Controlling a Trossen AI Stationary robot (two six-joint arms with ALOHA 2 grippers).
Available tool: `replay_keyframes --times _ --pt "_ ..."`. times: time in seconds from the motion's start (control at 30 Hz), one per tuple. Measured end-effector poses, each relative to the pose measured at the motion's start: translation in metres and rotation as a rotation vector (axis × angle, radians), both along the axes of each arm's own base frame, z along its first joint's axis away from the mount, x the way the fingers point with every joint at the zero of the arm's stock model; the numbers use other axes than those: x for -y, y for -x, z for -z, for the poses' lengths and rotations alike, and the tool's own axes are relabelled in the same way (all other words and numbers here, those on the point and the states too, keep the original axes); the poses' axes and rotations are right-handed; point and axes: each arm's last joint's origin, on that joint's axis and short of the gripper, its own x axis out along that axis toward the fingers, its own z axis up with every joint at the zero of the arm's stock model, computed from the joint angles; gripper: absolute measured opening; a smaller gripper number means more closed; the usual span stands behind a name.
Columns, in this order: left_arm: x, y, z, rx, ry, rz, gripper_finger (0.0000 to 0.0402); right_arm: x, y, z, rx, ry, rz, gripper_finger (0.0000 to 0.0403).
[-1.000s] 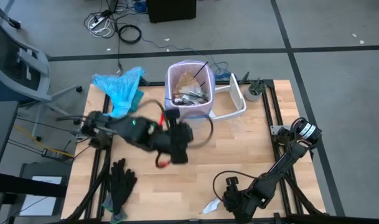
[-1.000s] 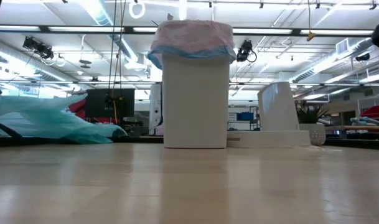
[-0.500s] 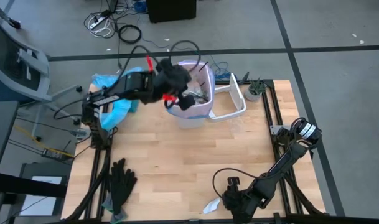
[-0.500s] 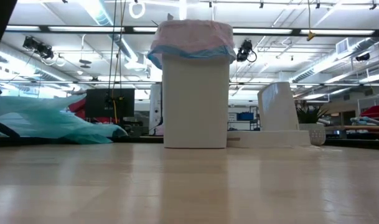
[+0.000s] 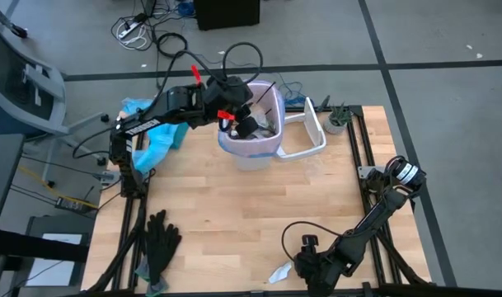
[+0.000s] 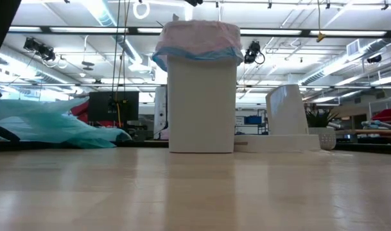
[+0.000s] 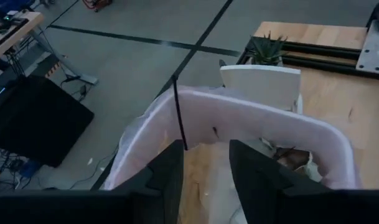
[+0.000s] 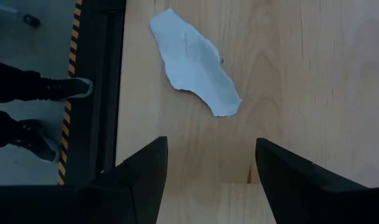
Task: Place trash/remove bag and relplace
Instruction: Put the white paper into the trash bin
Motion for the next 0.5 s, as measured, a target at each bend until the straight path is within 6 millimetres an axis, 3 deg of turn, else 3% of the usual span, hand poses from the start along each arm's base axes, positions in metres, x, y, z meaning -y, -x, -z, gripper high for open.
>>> replay_keyframes --times 0.2,0.3,0.5 --pt "0.005 0.003 0.005 0.012 0.089 -0.059 0.0142 0.0 0.0 0.0 0.0 0.0 0.0 0.0228" --pt "0.014 0.002 0.008 0.015 0.18 0.006 0.0142 0.0 0.0 0.0 0.0 0.0 -0.001 0.0228" --pt "0.06 -0.003 0.008 0.001 0.224 0.199 0.0136 0.0 0.0 0.0 0.0 0.001 -0.001 0.0228"
